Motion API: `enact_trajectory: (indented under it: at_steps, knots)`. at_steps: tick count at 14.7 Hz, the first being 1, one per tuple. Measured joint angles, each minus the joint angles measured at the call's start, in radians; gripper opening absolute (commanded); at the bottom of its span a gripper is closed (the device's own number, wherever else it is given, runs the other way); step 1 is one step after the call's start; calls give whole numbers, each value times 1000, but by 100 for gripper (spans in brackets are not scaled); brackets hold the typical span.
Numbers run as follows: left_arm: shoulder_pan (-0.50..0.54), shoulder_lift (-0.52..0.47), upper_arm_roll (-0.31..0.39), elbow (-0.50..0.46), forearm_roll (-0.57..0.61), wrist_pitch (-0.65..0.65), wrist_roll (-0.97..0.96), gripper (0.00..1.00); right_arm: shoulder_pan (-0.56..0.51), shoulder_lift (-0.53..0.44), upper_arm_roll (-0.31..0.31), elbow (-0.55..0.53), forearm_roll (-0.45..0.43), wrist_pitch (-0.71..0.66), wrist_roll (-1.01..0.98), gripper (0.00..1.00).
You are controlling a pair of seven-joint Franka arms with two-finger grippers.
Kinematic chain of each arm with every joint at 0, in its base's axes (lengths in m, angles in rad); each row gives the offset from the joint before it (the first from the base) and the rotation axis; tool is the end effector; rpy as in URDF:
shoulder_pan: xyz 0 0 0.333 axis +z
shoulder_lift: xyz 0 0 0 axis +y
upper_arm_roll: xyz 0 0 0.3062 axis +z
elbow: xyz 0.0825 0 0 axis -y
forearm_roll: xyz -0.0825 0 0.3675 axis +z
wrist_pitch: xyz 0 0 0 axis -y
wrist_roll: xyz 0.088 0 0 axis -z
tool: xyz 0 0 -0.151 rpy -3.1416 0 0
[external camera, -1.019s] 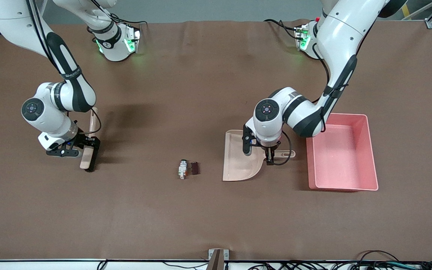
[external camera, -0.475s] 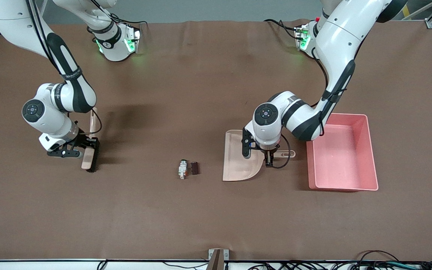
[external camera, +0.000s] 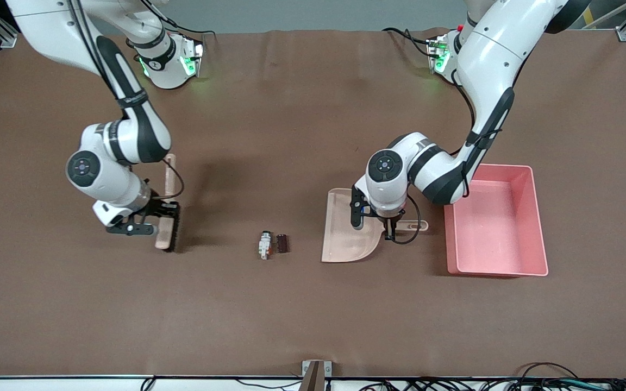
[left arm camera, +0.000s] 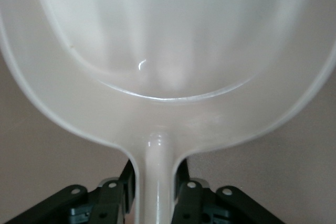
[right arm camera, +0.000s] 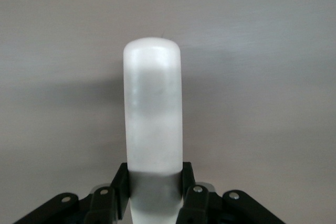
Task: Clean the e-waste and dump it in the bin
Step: 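Carry the brush with the right gripper to the capacitor and switch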
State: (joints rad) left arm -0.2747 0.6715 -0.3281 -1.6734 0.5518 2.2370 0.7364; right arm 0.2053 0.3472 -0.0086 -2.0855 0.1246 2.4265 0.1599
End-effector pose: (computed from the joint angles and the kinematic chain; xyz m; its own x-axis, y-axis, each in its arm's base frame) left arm 0.5676 -0.3319 0.1843 -0.0538 -0.9787 -0.1980 -0.9924 0.0744 -0.0984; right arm 0.5591 0.1155 0.2162 0.9982 -0.0562 -0.0220 -0.0577 -0.9955 -0.0755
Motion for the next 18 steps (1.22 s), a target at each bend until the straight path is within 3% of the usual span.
enact_trajectory:
  at_steps: [6, 11, 18]
  knots:
    - [-1, 0, 0, 16, 0, -32, 0, 19, 135, 77, 0, 94, 53, 31, 136, 4]
    - [-44, 13, 0, 65, 3, -114, 1, 19, 212, 186, 0, 194, 56, 71, 244, 3]
    - [-62, 64, 3, 126, 19, -117, 1, 19, 285, 264, 0, 307, 71, 72, 288, 3]
